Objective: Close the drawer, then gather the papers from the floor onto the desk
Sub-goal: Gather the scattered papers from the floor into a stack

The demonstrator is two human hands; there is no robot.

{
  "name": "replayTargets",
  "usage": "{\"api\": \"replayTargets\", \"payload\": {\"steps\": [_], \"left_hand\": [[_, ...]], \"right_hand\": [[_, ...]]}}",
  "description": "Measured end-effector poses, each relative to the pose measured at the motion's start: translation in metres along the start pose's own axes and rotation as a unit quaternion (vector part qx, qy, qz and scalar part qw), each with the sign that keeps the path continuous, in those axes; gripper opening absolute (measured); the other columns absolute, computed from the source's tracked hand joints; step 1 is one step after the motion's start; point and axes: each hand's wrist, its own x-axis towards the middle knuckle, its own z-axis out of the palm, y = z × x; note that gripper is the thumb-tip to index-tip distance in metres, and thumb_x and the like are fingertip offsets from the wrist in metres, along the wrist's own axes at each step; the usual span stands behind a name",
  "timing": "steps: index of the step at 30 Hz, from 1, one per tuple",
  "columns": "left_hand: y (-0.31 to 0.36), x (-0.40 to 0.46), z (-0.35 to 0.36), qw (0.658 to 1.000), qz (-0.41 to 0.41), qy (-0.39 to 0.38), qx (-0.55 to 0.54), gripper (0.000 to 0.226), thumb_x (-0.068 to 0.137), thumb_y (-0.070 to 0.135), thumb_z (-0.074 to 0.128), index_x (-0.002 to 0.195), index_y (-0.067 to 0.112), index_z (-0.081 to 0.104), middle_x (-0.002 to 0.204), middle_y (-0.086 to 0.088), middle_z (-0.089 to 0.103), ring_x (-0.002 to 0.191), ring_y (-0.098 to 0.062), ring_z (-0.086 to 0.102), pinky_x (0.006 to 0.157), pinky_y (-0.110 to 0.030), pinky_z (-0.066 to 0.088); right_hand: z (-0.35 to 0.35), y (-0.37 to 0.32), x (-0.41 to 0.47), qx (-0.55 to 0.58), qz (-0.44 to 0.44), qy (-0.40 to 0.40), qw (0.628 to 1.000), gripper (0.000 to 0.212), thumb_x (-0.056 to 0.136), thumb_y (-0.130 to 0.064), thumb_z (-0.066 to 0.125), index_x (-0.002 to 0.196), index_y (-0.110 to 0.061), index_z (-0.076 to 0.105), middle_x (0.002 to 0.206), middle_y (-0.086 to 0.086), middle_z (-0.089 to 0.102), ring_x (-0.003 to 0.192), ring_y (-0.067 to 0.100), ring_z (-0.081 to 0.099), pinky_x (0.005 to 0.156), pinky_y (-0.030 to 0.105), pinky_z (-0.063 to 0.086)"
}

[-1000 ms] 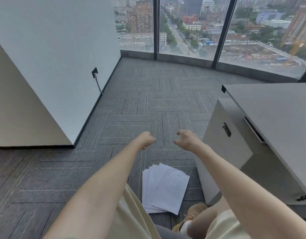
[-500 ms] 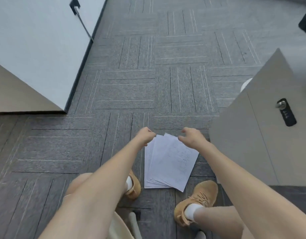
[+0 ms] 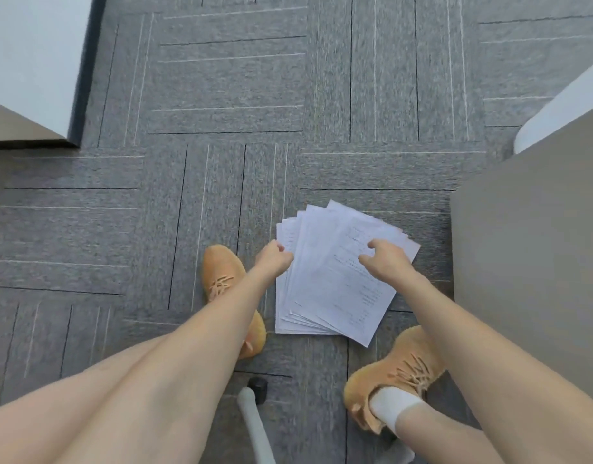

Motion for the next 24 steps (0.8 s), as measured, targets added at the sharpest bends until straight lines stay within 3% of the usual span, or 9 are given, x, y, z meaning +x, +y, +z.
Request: {"api": "replayTargets", "payload": {"steps": [3,7,10,12,16,21,24], "left_hand": [[-0.016,0.025,0.017,1.0,-0.027,-0.003,-0.009,0.04,0.084,0.025,0.052,0.122,0.011,0.052,0.124,-0.008,0.058,0.112,-0.03,0.057,0.088,-0.036,0.046],[-0.032,0.047,0.032,0.997,-0.058,0.0,-0.052,0.042,0.081,0.024,0.057,0.121,0.014,0.051,0.127,-0.006,0.059,0.115,-0.029,0.055,0.086,-0.036,0.047],[-0.04,0.058,0.039,0.994,-0.083,0.01,-0.073,0.053,0.081,0.023,0.057,0.131,0.014,0.044,0.133,-0.008,0.055,0.121,-0.03,0.052,0.096,-0.038,0.046],[-0.042,0.066,0.044,0.992,-0.097,0.007,-0.082,0.059,0.082,0.021,0.057,0.138,0.013,0.038,0.138,-0.01,0.051,0.124,-0.031,0.049,0.098,-0.04,0.045],[-0.046,0.08,0.056,0.99,-0.112,0.023,-0.081,0.046,0.081,0.02,0.055,0.125,0.012,0.045,0.133,-0.014,0.05,0.119,-0.032,0.05,0.095,-0.037,0.044],[-0.047,0.086,0.068,0.99,-0.104,0.042,-0.09,0.04,0.08,0.018,0.053,0.12,0.016,0.048,0.126,-0.012,0.053,0.111,-0.031,0.053,0.084,-0.034,0.045],[-0.047,0.087,0.072,0.991,-0.079,0.036,-0.102,0.036,0.08,0.013,0.05,0.116,0.014,0.05,0.118,-0.011,0.06,0.102,-0.029,0.056,0.076,-0.033,0.043]], "right_hand": [[0.02,0.015,0.027,0.006,0.024,-0.004,1.0,0.057,0.094,-0.032,0.053,0.144,-0.006,0.045,0.149,0.015,0.05,0.135,0.033,0.048,0.102,0.039,0.042],[0.045,0.039,0.055,0.031,0.099,0.011,0.995,0.048,0.089,-0.034,0.049,0.13,-0.009,0.048,0.136,0.023,0.051,0.114,0.041,0.055,0.088,0.043,0.049],[0.061,0.05,0.068,0.042,0.169,0.005,0.985,0.06,0.086,-0.039,0.048,0.139,-0.014,0.032,0.142,0.032,0.036,0.125,0.046,0.042,0.091,0.049,0.046],[0.071,0.052,0.072,0.049,0.2,-0.005,0.979,0.069,0.09,-0.04,0.048,0.149,-0.022,0.017,0.148,0.035,0.023,0.131,0.05,0.035,0.101,0.053,0.041],[0.087,0.053,0.077,0.058,0.194,-0.025,0.979,0.086,0.092,-0.045,0.046,0.156,-0.03,-0.009,0.158,0.036,0.003,0.144,0.05,0.022,0.115,0.059,0.029],[0.1,0.045,0.079,0.037,0.158,-0.01,0.987,0.081,0.094,-0.046,0.046,0.157,-0.024,0.0,0.159,0.034,0.003,0.148,0.048,0.017,0.118,0.058,0.023],[0.103,0.039,0.077,0.034,0.08,0.033,0.996,0.072,0.095,-0.04,0.048,0.155,-0.015,0.018,0.158,0.026,0.023,0.144,0.041,0.029,0.115,0.053,0.032]]}}
